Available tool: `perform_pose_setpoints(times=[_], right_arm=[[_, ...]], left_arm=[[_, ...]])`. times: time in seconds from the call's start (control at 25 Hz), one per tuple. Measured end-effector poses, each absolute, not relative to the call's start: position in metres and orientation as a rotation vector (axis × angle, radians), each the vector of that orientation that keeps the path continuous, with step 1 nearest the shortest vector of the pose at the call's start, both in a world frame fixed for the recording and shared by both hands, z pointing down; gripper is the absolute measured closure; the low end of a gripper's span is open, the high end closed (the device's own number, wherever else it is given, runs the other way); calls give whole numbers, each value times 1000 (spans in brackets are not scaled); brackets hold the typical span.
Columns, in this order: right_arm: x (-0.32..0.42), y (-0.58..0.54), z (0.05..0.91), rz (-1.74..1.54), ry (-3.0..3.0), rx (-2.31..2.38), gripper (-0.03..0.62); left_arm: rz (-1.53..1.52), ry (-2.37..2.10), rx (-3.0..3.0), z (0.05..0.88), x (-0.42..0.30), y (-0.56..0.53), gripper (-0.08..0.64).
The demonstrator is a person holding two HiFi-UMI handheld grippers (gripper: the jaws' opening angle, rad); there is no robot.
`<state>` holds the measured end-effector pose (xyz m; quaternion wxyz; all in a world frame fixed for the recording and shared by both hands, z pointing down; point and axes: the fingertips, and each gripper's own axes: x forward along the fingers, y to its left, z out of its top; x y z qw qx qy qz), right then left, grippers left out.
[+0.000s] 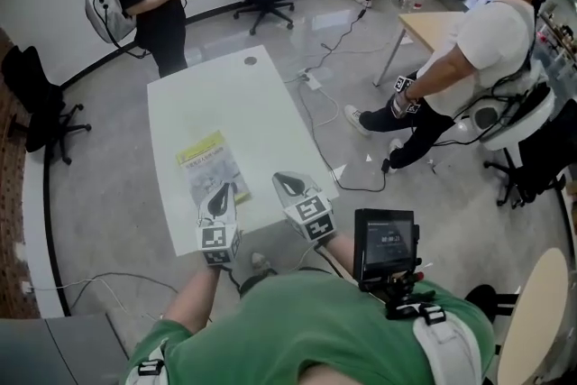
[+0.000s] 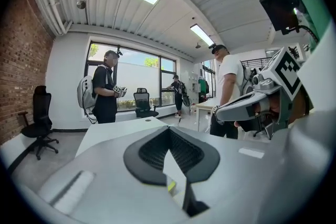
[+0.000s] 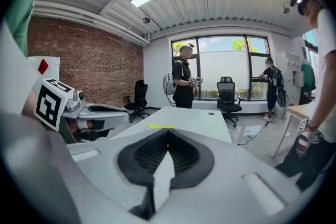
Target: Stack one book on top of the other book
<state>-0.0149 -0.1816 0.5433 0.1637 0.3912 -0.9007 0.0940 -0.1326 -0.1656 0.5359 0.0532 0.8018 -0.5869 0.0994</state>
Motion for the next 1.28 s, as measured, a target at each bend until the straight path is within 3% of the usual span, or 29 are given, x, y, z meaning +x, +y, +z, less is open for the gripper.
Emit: perform_pose_setpoints(times=[0.52, 1.28], right_arm=[[70, -88, 534, 269, -2669, 1074, 589], [43, -41, 504, 222, -2717, 1113, 589]], left_arm=[[269, -1909, 2385, 512, -46, -61, 554], [173, -1961, 2396, 492, -73, -8, 554]])
